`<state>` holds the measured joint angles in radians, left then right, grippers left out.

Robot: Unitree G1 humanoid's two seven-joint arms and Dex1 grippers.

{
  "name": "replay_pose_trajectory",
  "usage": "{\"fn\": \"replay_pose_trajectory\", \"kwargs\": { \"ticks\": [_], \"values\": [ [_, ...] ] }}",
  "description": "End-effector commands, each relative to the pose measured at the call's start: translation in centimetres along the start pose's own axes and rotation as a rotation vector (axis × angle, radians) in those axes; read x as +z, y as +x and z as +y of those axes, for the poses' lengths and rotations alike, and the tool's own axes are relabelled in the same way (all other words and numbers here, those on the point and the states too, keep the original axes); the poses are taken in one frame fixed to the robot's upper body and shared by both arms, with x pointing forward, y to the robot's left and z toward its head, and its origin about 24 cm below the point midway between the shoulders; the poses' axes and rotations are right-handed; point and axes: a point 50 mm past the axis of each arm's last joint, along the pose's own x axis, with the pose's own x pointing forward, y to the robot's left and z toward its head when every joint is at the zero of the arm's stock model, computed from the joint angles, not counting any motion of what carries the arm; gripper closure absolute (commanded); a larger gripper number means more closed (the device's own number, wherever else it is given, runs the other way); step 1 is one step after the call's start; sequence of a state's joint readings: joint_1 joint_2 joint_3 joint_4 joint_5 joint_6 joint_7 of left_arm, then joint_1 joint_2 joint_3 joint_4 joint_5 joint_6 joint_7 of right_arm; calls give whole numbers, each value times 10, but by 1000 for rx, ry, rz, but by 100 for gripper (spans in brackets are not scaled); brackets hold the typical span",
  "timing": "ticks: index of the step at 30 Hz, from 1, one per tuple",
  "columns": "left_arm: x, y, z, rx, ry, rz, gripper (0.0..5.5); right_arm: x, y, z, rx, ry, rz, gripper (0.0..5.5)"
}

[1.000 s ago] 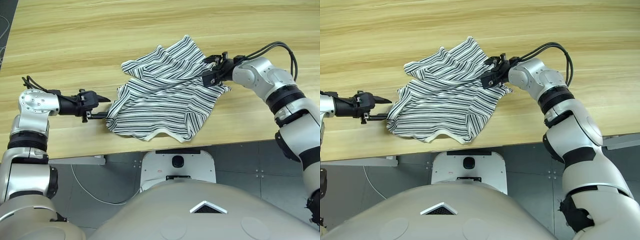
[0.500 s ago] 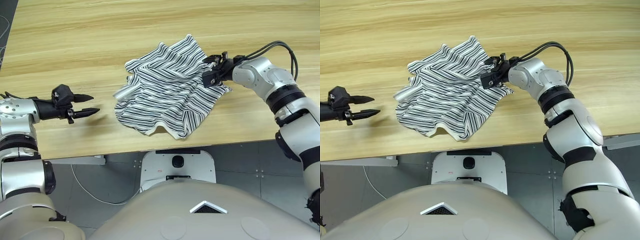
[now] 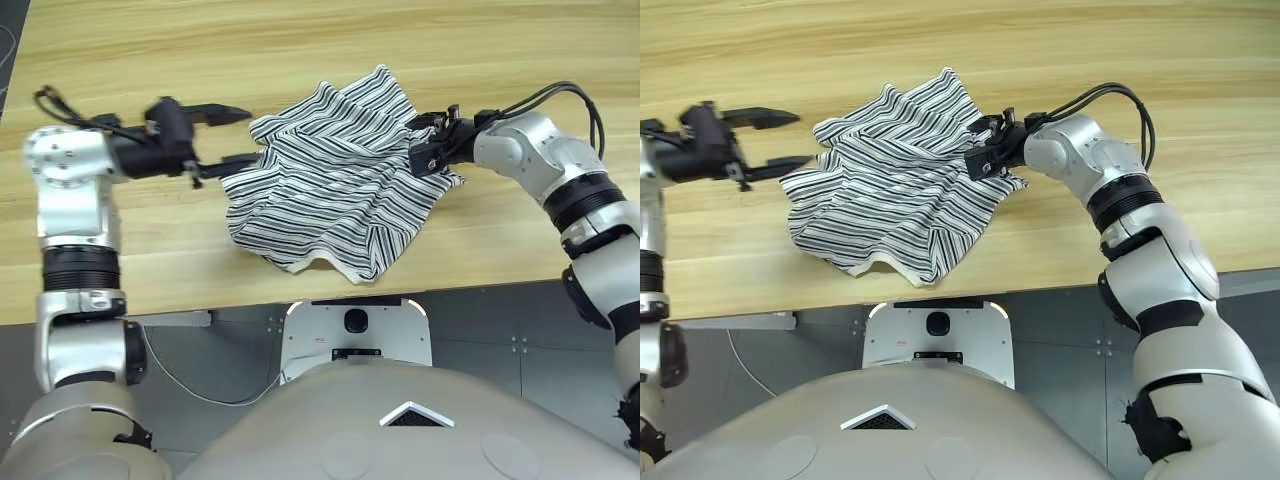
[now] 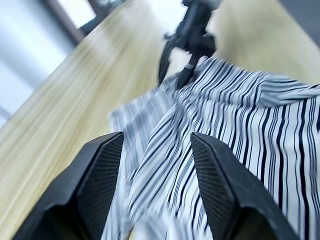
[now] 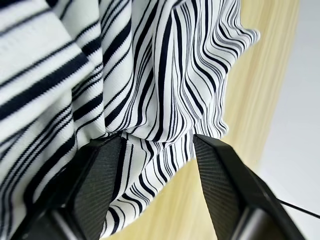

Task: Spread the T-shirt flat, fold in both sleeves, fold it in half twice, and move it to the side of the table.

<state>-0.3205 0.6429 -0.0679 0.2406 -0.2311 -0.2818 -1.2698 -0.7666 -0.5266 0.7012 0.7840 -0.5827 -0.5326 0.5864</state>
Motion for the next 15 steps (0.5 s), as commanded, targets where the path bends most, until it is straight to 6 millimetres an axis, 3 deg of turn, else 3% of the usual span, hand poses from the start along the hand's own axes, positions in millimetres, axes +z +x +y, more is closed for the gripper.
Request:
{"fn": "replay_pose_trajectory", "kwargs": {
  "ticks": [1,3,5,9,12,15],
  "values": [
    [18,36,12,23,94,3,301,11,-22,-17,12,25,-82,282],
    [19,49,26,85,120,37,301,16,-31,-28,-13,30,-117,282],
    [5,60,49,187,147,163,301,22,-36,-44,-110,40,-149,282],
    [-26,74,71,333,138,370,301,30,-33,-56,-256,41,-164,282],
    [-36,69,88,453,218,526,301,43,-29,-53,-289,35,-215,282],
    [-51,67,81,369,246,661,301,67,-23,-39,-264,10,-292,282]
  ]
}}
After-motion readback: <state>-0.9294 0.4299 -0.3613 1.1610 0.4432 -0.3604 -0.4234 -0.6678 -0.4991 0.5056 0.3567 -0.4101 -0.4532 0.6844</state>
